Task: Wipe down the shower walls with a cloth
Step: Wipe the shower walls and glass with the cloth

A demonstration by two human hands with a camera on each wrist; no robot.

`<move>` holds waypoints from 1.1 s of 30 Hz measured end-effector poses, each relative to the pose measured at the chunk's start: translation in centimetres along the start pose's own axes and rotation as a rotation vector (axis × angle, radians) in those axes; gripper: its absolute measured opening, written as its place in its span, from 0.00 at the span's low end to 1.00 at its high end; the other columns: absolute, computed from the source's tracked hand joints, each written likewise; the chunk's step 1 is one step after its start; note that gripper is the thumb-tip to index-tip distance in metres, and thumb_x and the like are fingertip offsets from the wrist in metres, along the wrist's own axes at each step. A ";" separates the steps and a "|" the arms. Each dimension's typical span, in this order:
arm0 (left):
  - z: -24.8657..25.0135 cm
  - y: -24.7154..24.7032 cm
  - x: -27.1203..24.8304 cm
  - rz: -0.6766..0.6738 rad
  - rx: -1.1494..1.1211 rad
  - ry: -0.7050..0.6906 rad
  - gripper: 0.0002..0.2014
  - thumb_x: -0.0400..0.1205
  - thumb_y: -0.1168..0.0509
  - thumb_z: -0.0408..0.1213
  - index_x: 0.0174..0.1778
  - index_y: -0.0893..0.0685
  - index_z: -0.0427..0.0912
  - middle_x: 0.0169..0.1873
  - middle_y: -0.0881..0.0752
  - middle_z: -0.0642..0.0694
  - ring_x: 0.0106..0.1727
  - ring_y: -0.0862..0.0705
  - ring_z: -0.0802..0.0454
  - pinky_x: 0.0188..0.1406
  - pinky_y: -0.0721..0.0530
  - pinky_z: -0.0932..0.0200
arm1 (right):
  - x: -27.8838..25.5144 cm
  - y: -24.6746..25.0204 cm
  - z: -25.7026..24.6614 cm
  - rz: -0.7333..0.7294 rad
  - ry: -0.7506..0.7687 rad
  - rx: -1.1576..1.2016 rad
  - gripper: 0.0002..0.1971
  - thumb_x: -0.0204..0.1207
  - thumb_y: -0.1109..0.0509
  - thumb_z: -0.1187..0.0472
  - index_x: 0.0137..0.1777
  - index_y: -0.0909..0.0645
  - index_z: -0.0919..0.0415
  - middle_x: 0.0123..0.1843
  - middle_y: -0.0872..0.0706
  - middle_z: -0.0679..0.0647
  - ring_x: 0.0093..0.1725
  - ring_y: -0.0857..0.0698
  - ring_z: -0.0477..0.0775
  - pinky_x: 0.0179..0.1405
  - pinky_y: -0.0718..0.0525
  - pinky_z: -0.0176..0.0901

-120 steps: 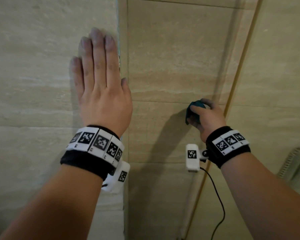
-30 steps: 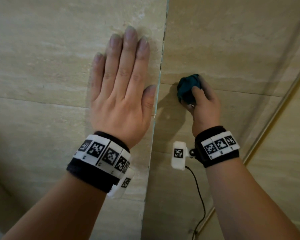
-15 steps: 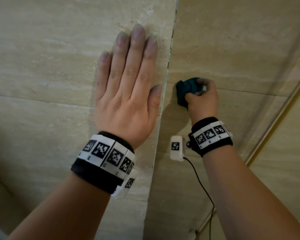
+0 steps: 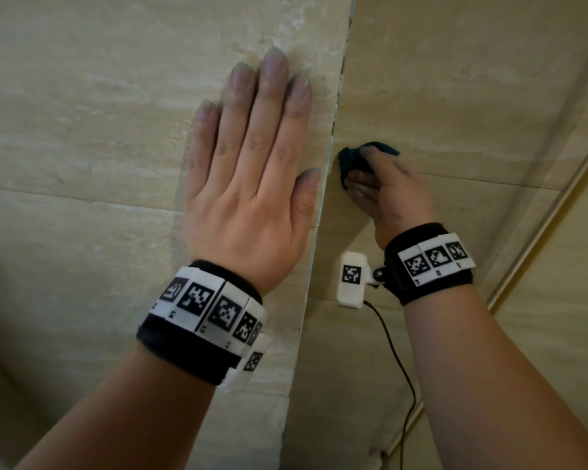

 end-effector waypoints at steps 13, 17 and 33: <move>-0.1 0.0 0.0 0.008 0.002 -0.003 0.30 0.92 0.46 0.45 0.89 0.37 0.34 0.87 0.35 0.32 0.89 0.38 0.33 0.90 0.43 0.35 | 1.4 0.7 1.7 0.036 0.296 -0.310 0.13 0.80 0.23 0.61 0.60 0.09 0.43 0.56 0.06 0.48 0.54 0.07 0.48 0.56 0.08 0.49; -0.1 0.0 0.0 -0.014 0.002 -0.006 0.29 0.94 0.49 0.45 0.90 0.38 0.34 0.87 0.36 0.31 0.89 0.39 0.32 0.91 0.45 0.36 | -0.4 4.6 8.1 0.057 0.145 -0.379 0.12 0.79 0.21 0.62 0.55 0.07 0.41 0.55 0.06 0.45 0.56 0.08 0.46 0.61 0.09 0.50; -0.2 -0.1 -0.3 0.033 0.018 -0.006 0.29 0.94 0.49 0.45 0.89 0.38 0.33 0.86 0.34 0.30 0.88 0.37 0.30 0.90 0.44 0.35 | 2.3 5.9 0.7 0.087 0.007 -0.016 0.06 0.78 0.20 0.64 0.53 0.07 0.58 0.39 0.09 0.55 0.43 0.10 0.57 0.53 0.07 0.58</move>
Point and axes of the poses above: each hand's wrist, its own x-axis towards the middle knuckle, its own y-axis out of the back of the hand, z = x × y, the point moved 10 cm from there along x, towards the middle knuckle
